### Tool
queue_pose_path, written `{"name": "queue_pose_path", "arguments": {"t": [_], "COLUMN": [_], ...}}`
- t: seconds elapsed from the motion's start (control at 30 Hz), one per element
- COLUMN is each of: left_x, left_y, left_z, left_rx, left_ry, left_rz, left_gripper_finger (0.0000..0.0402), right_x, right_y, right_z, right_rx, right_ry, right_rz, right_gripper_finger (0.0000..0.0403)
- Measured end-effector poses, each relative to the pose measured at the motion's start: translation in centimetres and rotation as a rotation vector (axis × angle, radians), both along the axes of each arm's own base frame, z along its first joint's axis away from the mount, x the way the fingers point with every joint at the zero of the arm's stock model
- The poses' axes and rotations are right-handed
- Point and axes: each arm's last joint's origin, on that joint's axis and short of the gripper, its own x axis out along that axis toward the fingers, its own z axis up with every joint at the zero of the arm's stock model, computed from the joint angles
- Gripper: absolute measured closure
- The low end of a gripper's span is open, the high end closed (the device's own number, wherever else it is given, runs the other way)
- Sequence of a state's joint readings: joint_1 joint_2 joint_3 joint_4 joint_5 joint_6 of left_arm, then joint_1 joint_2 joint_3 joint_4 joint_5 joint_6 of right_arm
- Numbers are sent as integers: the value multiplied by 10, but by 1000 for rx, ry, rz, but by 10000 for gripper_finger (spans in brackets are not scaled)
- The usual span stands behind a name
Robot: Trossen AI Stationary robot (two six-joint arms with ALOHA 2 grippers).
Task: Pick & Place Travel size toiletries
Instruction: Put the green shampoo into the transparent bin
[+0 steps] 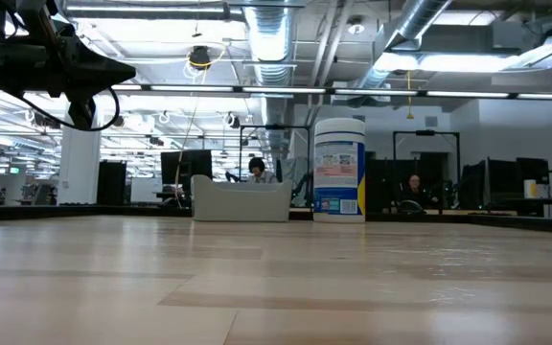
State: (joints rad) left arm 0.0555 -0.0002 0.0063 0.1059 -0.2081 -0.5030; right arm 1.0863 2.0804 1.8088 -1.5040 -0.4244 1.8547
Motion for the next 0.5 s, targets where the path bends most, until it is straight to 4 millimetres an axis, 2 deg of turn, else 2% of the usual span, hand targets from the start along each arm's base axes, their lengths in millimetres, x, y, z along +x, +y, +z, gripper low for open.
{"name": "queue_pose_path", "arguments": {"t": [0.13,0.3,0.5], "left_x": [0,0,0], "left_y": [0,0,0], "left_z": [0,0,0], "left_rx": [0,0,0], "left_ry": [0,0,0], "left_rz": [-1,-1,0], "left_gripper_finger": [400,400,400], "right_x": [-6,10,19], "right_y": [1,-7,-10], "right_z": [0,-1,-25], "right_rx": [-26,-31,41], "right_ry": [5,-70,-65], "right_rz": [-2,52,85], "right_gripper_finger": [320,320,320]}}
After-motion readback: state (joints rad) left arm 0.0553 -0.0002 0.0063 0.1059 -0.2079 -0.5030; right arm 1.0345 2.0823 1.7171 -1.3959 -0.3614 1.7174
